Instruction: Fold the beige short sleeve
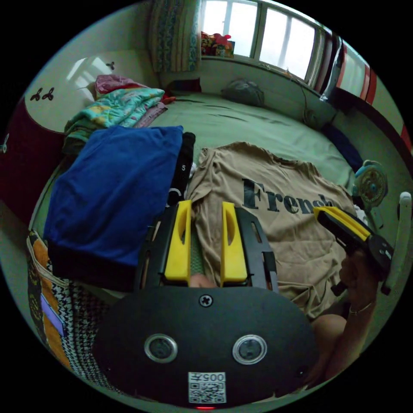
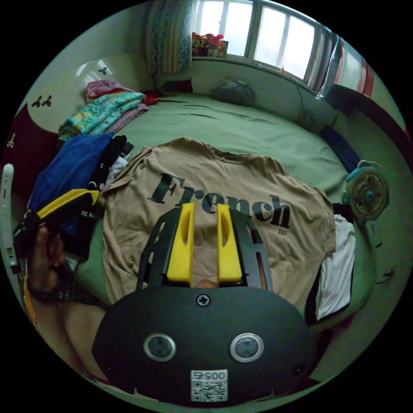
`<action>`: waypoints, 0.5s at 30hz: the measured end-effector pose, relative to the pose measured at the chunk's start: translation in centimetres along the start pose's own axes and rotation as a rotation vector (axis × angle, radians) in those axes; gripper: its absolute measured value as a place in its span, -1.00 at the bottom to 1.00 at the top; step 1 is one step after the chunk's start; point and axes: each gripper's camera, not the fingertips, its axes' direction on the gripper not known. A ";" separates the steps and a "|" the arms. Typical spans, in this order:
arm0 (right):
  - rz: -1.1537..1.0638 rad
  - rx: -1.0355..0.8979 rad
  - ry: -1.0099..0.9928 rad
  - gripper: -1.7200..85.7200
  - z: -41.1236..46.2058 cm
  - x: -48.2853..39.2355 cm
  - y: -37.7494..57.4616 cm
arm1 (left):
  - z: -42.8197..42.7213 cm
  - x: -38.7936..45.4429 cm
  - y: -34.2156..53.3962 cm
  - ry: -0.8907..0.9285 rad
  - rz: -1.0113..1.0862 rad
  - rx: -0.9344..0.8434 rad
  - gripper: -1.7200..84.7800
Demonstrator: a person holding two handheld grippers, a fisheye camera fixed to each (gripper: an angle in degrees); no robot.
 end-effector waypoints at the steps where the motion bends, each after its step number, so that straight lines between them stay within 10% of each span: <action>1: -0.007 -0.002 -0.002 -0.79 0.1 -0.2 -0.2 | 0.5 -0.5 0.1 0.008 0.002 -0.023 -0.70; 15: -0.073 0.013 -0.090 -0.80 1.9 -5.1 -6.1 | 6.0 -5.2 -0.5 0.053 0.012 -0.097 -0.72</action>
